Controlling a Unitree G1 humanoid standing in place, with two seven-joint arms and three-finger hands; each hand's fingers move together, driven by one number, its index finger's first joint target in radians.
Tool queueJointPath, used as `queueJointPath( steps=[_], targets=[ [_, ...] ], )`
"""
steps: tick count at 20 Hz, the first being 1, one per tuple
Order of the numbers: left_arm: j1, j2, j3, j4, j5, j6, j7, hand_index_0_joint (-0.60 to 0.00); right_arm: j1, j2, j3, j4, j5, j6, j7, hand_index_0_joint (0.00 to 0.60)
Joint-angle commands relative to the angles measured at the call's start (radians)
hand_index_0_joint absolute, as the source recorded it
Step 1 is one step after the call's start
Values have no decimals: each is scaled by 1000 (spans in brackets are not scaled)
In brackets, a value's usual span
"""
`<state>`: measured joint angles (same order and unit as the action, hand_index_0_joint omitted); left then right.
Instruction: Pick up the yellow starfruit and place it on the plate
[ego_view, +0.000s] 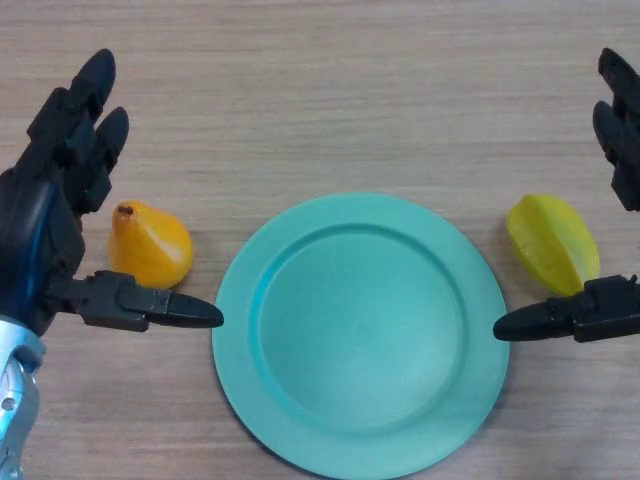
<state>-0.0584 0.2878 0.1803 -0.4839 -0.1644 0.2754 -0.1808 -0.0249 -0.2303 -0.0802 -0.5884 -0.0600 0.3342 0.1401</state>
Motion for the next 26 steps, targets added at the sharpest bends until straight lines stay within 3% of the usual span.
queueJointPath(
  steps=[1,10,26],
  targets=[
    [-35,36,72,-44,3,-150,13,0,-23,-30,-40,-44,-13,-161,-4,0],
    [-35,28,44,-24,46,-155,20,0,-67,-48,-49,61,-41,-203,-12,0],
    [-13,34,87,-61,-23,-119,-7,0,-327,-135,-34,891,-174,-619,-137,0]
  ],
)
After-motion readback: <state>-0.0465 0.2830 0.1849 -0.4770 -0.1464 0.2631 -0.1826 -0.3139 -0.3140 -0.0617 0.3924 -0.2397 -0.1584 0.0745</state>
